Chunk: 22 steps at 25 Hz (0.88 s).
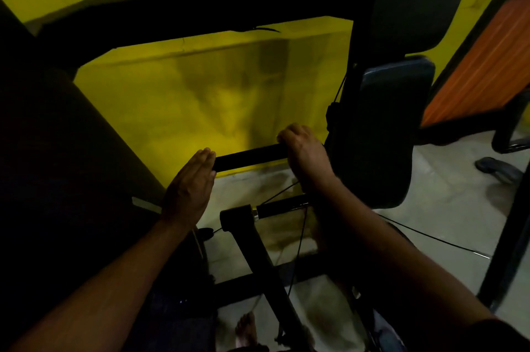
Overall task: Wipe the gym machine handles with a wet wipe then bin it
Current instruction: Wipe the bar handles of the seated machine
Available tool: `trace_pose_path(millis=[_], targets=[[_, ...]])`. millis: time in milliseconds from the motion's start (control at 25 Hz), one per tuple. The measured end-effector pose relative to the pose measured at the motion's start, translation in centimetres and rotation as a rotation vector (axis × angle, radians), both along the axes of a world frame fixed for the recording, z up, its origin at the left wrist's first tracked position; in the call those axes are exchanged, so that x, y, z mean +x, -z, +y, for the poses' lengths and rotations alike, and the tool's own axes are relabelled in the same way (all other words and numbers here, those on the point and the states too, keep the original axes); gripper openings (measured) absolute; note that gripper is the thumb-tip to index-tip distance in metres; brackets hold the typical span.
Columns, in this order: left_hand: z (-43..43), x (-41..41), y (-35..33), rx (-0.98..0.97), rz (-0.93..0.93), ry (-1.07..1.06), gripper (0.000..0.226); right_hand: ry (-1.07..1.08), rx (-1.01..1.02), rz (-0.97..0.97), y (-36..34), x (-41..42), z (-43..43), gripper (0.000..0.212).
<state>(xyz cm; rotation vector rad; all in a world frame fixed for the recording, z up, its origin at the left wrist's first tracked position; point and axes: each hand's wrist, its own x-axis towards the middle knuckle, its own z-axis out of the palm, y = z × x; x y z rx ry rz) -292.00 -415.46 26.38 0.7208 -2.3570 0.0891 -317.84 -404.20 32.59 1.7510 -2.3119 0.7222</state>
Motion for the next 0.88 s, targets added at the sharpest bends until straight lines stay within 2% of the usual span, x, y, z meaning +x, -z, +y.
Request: trace_pose_path(millis=[160,240,360,520,640,680,760,800,880], targets=[[-0.2,0.1,0.0,0.024,-0.030,-0.020,0.044,-0.003,0.250,-0.170,-2.3,-2.0,-0.9,0.018],[0.0,0.0,-0.2,0.023,-0.037,-0.020,0.045,-0.080,0.366,-0.172,-2.7,-2.5,-1.3,0.020],[0.4,-0.3,-0.7,0.025,0.010,-0.034,0.042,0.013,0.429,-0.164,-2.7,-3.1,-2.2,0.026],[0.3,-0.1,-0.8,-0.006,-0.017,-0.024,0.041,-0.136,0.374,-0.183,-2.5,-1.6,-2.0,0.024],[0.5,-0.1,-0.8,0.015,0.016,-0.033,0.041,0.063,0.207,-0.082,-1.6,-1.3,-0.5,0.017],[0.6,-0.1,-0.8,0.027,0.024,-0.038,0.041,0.073,0.122,-0.057,-1.1,-0.4,0.0,0.017],[0.8,-0.3,-0.8,0.036,0.040,-0.041,0.040,-0.002,-0.006,-0.039,0.2,2.2,0.6,0.032],[0.8,-0.4,-0.8,0.039,0.053,-0.038,0.040,0.010,-0.084,-0.061,0.7,3.2,0.9,0.035],[0.8,-0.2,-0.8,0.049,0.060,-0.036,0.039,0.184,-0.286,-0.238,1.5,4.5,1.6,0.027]])
